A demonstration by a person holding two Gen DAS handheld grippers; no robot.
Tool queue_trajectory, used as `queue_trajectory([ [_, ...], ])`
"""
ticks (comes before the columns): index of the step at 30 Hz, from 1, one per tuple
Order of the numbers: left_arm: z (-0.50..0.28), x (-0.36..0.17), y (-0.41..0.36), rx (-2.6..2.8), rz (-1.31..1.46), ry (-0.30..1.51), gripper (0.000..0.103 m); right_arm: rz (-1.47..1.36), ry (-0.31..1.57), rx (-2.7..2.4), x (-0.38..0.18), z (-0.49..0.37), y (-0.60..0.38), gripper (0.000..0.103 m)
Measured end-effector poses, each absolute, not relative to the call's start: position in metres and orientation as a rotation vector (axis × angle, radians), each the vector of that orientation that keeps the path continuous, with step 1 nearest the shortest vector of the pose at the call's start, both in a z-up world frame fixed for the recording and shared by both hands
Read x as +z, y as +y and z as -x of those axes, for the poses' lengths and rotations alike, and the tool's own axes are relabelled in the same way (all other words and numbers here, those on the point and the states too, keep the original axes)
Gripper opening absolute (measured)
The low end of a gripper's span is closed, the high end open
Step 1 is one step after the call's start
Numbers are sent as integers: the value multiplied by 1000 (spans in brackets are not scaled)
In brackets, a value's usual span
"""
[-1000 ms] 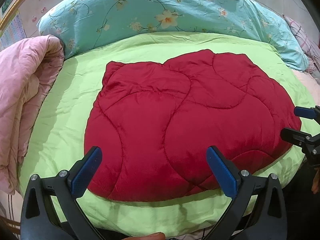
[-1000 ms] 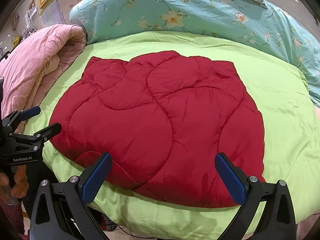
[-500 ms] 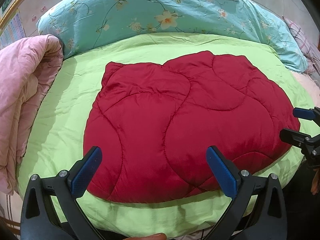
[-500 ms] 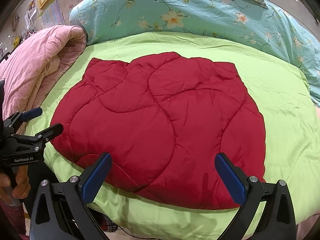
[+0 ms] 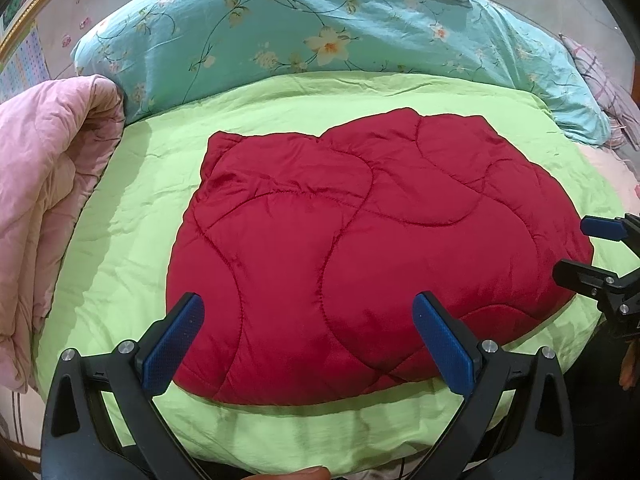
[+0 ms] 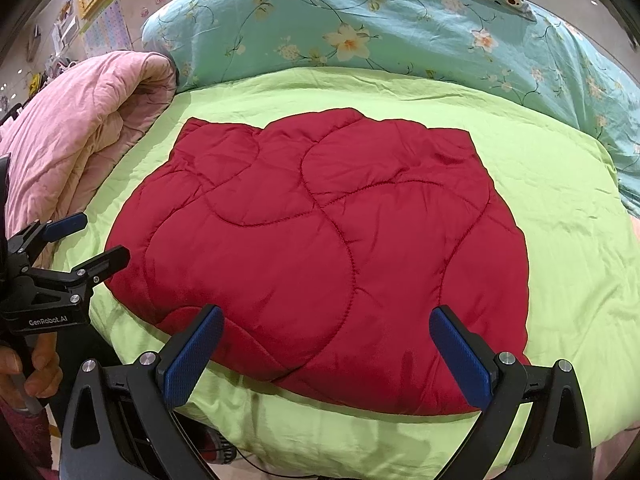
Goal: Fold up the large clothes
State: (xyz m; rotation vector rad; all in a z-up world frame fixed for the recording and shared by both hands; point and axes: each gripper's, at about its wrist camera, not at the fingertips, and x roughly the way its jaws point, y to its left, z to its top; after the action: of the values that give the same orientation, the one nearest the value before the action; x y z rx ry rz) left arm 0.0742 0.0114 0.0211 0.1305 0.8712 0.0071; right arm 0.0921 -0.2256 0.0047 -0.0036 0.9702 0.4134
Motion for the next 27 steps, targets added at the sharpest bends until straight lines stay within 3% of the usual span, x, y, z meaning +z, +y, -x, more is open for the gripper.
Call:
queue_trajectory([
  [27, -73, 24, 7, 1, -127, 867, 103, 3, 975, 411, 5, -90, -226, 103],
])
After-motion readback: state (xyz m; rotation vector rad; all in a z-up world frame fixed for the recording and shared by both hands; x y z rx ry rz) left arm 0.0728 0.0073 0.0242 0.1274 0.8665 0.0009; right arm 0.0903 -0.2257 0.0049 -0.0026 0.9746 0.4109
